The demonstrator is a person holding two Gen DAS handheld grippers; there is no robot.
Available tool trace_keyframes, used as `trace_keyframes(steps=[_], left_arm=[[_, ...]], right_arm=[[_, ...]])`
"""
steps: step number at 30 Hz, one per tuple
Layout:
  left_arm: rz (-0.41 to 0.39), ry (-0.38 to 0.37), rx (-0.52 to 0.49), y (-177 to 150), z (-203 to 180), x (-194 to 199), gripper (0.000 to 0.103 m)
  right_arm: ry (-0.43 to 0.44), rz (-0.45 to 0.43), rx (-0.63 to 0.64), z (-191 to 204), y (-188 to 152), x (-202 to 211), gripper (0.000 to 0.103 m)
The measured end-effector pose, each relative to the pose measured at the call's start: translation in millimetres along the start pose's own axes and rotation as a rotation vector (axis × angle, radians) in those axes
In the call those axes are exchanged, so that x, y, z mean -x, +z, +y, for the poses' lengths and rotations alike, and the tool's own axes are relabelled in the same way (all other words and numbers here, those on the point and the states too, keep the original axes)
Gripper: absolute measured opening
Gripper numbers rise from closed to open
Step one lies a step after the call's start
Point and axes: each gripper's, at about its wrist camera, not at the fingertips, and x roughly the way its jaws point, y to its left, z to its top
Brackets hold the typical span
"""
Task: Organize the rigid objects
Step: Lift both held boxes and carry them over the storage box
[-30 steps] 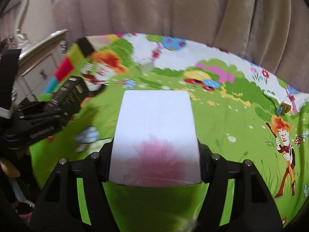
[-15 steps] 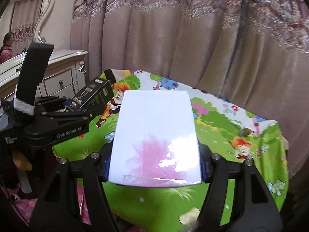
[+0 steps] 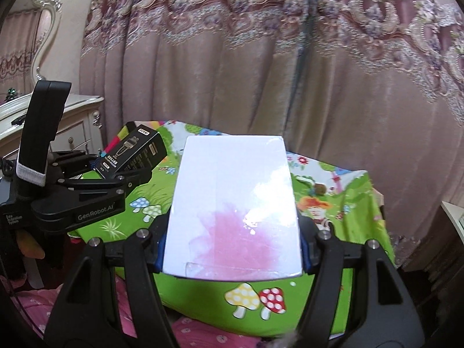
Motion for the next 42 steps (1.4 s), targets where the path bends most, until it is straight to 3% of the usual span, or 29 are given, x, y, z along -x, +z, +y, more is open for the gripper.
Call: trace_keyframes(steps=[9,25,42], left_arm=[[-0.017,-0.069,-0.077,3.0,-42.9,13.4,0.040],[-0.011,-0.242,-0.265,1.5,-148.5,17.1,0.040],[0.138,-0.450,-0.477,-49.1,-258.9,8.1,0.040]], right_arm=[[-0.090,-0.019,-0.039,-30.3,-17.7,37.7,0.069],[-0.252,0.029,-0.184,-98.9,-72.8,95.6,0.069],[-0.411,0.149,-0.313,-154.6,-138.6,139.1,0.069]])
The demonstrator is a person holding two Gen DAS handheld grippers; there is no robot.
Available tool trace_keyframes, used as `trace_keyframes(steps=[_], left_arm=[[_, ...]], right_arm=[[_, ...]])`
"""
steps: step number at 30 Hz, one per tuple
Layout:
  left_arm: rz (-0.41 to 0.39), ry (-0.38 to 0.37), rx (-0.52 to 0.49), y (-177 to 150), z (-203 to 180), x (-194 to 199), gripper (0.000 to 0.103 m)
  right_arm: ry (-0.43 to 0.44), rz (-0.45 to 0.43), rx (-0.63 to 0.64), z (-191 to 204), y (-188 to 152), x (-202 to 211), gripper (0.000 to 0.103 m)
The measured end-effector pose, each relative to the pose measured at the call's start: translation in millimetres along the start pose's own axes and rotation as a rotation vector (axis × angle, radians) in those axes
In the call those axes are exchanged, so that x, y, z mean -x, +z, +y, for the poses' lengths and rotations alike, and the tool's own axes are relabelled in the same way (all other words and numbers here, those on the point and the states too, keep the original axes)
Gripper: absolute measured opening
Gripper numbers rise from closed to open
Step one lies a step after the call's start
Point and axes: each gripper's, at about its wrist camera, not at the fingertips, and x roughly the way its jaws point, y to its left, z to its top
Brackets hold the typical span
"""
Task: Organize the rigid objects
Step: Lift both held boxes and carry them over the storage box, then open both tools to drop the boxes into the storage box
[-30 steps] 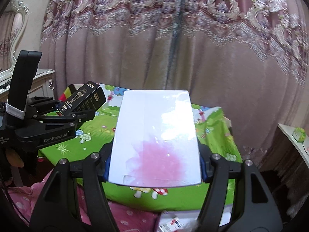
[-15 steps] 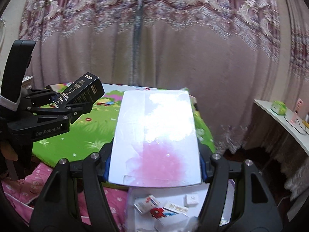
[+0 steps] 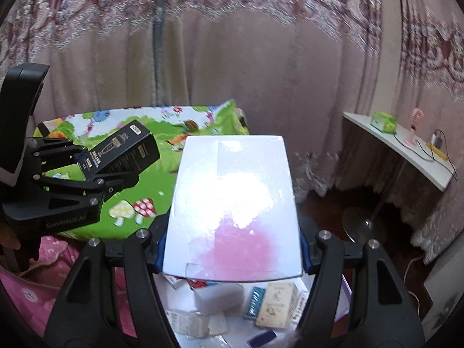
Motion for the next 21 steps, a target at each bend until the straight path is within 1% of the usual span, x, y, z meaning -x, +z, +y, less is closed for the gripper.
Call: trace_keyframes(steps=[3,8,10,12,14,16,18,19,21], left_arm=[[0.025,-0.029,-0.044,-3.9,-17.8,-9.0,0.040],[0.054,-0.079,-0.084,-6.9,-39.4,-23.7,0.040],[0.066,-0.098,-0.087,-7.9,-45.0,-30.9,0.041],[0.083,-0.152,-0.070,-9.7,-48.9,-40.4,0.041],[0.095,-0.176,-0.067,-10.9,-52.8,-48.0,0.042],[0.098,-0.229,-0.087,-14.1,-58.3,-55.9,0.051],[0.074,-0.214,-0.117,-19.1,-62.0,-61.4,0.072],[0.063,-0.206,-0.127,-21.5,-63.1,-63.2,0.075],[0.046,-0.194,-0.138,-26.6,-60.7,-68.4,0.080]], right_arm=[[-0.016,0.031,-0.015,-11.1,-9.5,-1.8,0.069],[-0.054,0.106,-0.016,-25.8,-25.6,-9.0,0.069],[-0.072,0.135,-0.016,-31.2,-32.7,-12.3,0.069],[-0.086,0.161,-0.023,-36.5,-37.8,-16.0,0.069],[-0.094,0.188,-0.031,-40.6,-43.0,-20.6,0.069],[-0.103,0.225,-0.031,-43.2,-48.7,-27.2,0.070],[-0.118,0.265,-0.029,-44.4,-54.2,-34.0,0.074],[-0.127,0.286,-0.030,-45.2,-56.5,-38.6,0.081],[-0.141,0.326,-0.026,-44.7,-60.9,-46.0,0.084]])
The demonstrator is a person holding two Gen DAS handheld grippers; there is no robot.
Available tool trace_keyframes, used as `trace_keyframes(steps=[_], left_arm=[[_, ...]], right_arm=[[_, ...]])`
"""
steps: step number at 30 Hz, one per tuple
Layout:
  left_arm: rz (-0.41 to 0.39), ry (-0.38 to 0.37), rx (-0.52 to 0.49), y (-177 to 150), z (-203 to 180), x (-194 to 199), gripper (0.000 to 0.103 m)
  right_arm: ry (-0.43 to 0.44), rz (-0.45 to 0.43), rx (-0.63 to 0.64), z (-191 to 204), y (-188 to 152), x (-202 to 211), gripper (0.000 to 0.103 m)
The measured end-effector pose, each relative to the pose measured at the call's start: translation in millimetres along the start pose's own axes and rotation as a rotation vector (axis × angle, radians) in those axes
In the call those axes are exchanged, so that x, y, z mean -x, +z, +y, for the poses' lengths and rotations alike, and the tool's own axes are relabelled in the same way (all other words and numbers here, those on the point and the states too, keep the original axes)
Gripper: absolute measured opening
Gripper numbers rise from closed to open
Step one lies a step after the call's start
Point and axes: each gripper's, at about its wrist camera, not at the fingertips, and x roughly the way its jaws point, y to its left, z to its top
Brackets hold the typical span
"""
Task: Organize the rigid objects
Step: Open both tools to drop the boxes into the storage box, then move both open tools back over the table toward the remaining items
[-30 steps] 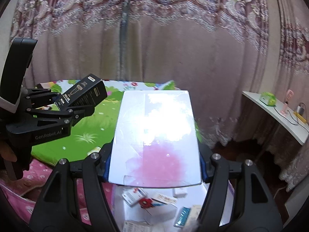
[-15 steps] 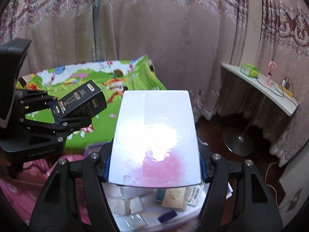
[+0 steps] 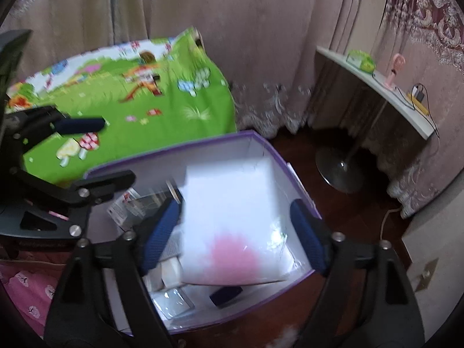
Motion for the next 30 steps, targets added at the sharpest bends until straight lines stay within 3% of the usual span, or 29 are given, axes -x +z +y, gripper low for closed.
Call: trace_keyframes(steps=[5,8,12,16,22,27,28,30], left_arm=[[0.013,0.034,0.038,-16.6,35.7,-13.9,0.081],[0.023,0.098,0.126,-28.1,86.2,-17.5,0.081],[0.012,0.246,0.203,-49.5,164.5,-10.6,0.081],[0.067,0.391,0.270,-81.7,245.4,-6.4,0.083],[0.146,0.570,0.493,-150.1,381.8,17.6,0.083],[0.170,0.728,0.690,-211.0,466.1,51.9,0.083],[0.179,0.737,0.724,-220.6,474.8,56.4,0.083],[0.171,0.683,0.864,-238.9,494.0,64.6,0.083]], right_arm=[[-0.007,0.054,0.038,19.1,11.0,-18.0,0.084],[0.016,0.051,0.111,49.7,30.7,-33.5,0.084],[0.067,0.035,0.218,106.4,65.9,-63.5,0.084],[0.175,0.003,0.298,172.7,108.3,-97.9,0.085],[0.318,-0.008,0.403,276.4,171.2,-170.7,0.085],[0.365,0.054,0.354,309.3,227.6,-239.8,0.085],[0.375,0.066,0.321,310.4,241.9,-254.3,0.085],[0.344,0.031,0.311,317.1,273.7,-277.4,0.085]])
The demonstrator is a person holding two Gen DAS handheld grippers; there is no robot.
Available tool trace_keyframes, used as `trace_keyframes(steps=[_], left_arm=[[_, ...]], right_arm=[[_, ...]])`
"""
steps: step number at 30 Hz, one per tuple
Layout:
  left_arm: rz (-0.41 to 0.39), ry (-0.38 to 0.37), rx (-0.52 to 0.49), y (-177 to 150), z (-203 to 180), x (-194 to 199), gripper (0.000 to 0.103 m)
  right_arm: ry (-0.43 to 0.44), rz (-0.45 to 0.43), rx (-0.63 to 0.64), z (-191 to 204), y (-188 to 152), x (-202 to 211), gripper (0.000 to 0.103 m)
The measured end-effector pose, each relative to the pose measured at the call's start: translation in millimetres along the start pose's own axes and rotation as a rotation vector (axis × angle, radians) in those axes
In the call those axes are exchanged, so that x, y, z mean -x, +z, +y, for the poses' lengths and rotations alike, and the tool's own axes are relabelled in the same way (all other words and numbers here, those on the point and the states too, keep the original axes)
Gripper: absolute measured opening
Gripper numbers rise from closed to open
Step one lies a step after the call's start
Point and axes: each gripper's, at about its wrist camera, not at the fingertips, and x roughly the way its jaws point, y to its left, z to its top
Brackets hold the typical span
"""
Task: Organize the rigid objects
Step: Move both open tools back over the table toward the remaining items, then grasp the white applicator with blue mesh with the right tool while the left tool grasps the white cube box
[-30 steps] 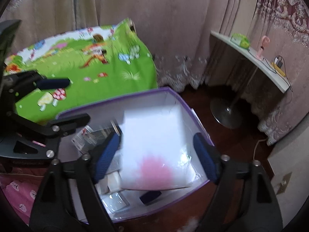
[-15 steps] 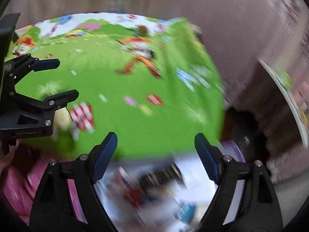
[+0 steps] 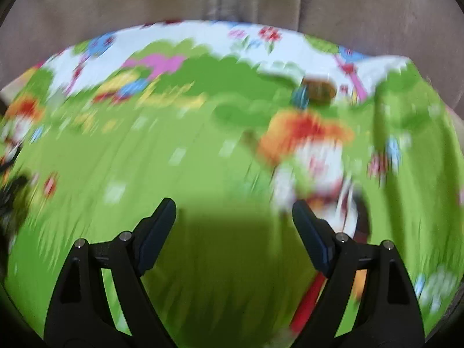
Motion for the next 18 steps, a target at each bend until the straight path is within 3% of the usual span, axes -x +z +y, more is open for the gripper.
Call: trace_keyframes(steps=[2,4,7,9,13,15,16,17,18], left_arm=[[0.003,-0.044,0.105,1.2,17.3,-2.6,0.085],[0.011,-0.030,0.099,-0.4,14.2,-3.7,0.087],[0.030,0.018,0.045,-2.0,2.7,-5.7,0.090],[0.041,-0.002,0.046,-3.8,3.7,-5.3,0.097],[0.057,-0.006,0.023,-0.6,0.8,-13.5,0.103],[0.057,-0.007,0.024,-1.0,0.8,-12.6,0.103],[0.056,-0.006,0.024,-1.4,0.9,-11.4,0.103],[0.057,-0.006,0.023,-1.1,0.7,-11.6,0.103],[0.057,-0.006,0.023,-1.1,0.8,-12.0,0.103]], right_arm=[[-0.038,-0.044,0.036,-14.0,37.0,-15.6,0.085],[-0.033,-0.058,0.091,-26.3,69.8,-30.3,0.087],[-0.018,0.021,0.228,-41.2,113.6,-64.6,0.089],[0.049,0.125,0.303,-52.8,128.6,-93.6,0.089],[0.115,0.221,0.351,-74.7,123.6,-128.9,0.089],[0.166,0.165,0.330,-83.3,115.3,-128.8,0.089],[0.187,0.137,0.317,-86.4,110.9,-127.4,0.084],[0.227,0.113,0.281,-90.2,106.3,-125.4,0.068],[0.254,0.090,0.254,-92.2,103.0,-122.3,0.063]])
